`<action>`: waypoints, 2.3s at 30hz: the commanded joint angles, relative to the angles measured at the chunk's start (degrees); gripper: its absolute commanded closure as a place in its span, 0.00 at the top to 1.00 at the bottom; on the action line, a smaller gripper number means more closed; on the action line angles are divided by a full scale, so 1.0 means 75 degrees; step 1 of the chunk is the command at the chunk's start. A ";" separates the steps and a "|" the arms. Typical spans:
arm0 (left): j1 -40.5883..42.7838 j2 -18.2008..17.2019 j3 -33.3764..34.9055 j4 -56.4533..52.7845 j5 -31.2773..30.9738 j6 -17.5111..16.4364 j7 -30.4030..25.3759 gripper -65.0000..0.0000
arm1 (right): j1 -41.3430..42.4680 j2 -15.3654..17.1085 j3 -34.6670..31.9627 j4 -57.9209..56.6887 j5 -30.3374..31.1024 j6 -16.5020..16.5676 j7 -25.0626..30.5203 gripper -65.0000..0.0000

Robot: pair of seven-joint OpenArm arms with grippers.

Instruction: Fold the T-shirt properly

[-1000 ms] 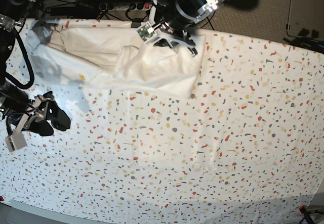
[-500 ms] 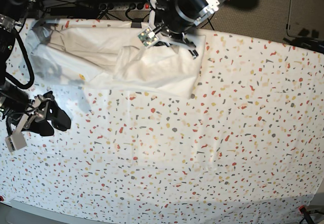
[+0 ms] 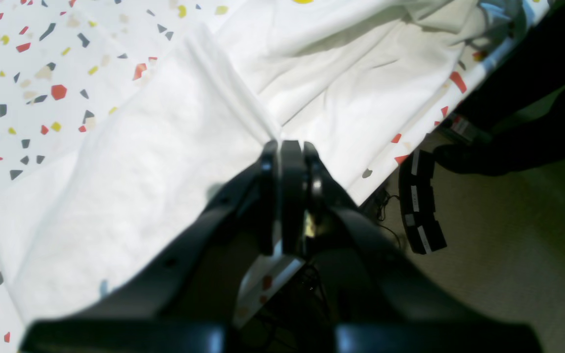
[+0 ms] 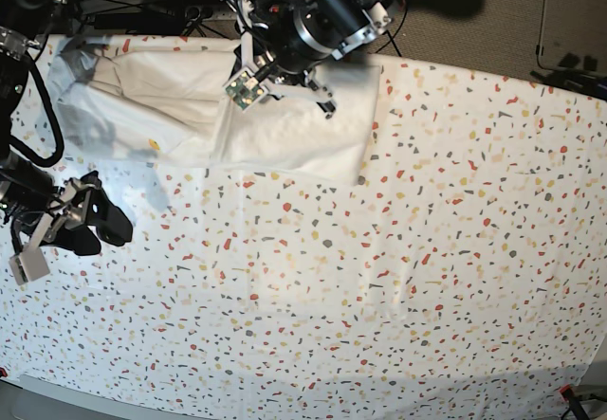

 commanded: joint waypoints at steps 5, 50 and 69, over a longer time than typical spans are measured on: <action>0.0020 0.0108 0.0067 0.0128 -0.0003 -0.0012 -0.0189 0.13 | 0.0149 0.0128 0.0050 0.0117 0.0178 0.0037 0.0175 0.60; -0.1775 0.0041 0.0061 0.0140 0.4479 0.3048 0.0169 0.41 | -0.1588 0.1443 0.2570 -0.4861 0.0146 0.0037 -0.1329 0.60; -0.1757 0.0000 0.0061 0.0140 0.3713 0.3034 0.0877 0.41 | -0.1504 0.1157 0.2541 -0.5907 0.1950 0.0037 -0.1917 0.59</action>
